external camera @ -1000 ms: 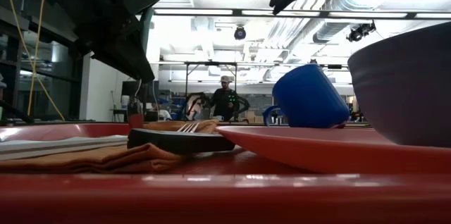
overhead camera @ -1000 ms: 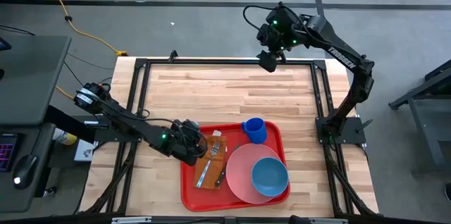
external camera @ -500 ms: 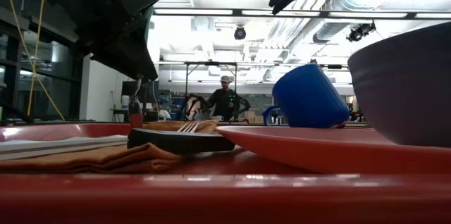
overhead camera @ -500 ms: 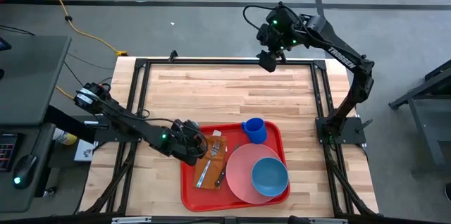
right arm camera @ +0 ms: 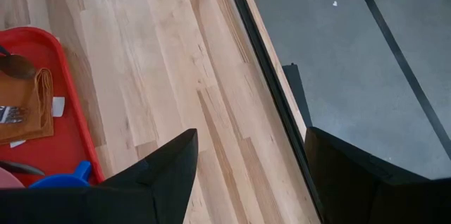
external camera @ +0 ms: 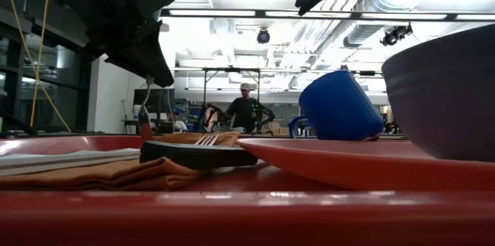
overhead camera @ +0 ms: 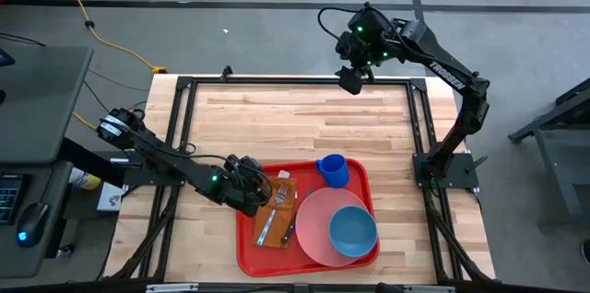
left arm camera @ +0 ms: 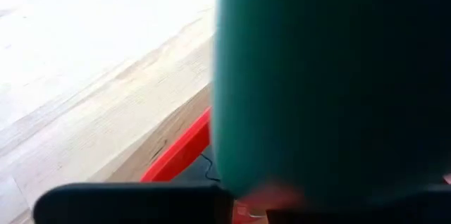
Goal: Set up tray
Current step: Put the blue spoon on top of the orange napkin on the serving tray
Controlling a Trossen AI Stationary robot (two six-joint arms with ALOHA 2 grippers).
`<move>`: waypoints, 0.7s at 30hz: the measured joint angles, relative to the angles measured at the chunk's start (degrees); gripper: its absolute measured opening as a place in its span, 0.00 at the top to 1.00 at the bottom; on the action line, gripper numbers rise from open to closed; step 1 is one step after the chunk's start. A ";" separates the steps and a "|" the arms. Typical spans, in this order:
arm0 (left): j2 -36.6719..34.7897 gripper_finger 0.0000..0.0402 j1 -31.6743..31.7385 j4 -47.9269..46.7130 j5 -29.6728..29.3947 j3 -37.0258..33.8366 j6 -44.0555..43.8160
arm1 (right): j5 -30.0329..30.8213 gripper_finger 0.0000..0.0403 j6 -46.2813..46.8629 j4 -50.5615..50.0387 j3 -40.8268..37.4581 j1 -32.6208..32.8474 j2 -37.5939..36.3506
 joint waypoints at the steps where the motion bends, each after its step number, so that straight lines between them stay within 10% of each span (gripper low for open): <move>1: 0.00 0.81 0.00 0.00 -0.02 0.00 0.00 | 0.00 0.40 -0.02 0.00 0.00 0.00 0.00; 21: -4.22 0.82 0.02 0.43 -9.71 0.07 0.89 | 0.00 0.40 -0.20 0.38 0.00 0.00 0.02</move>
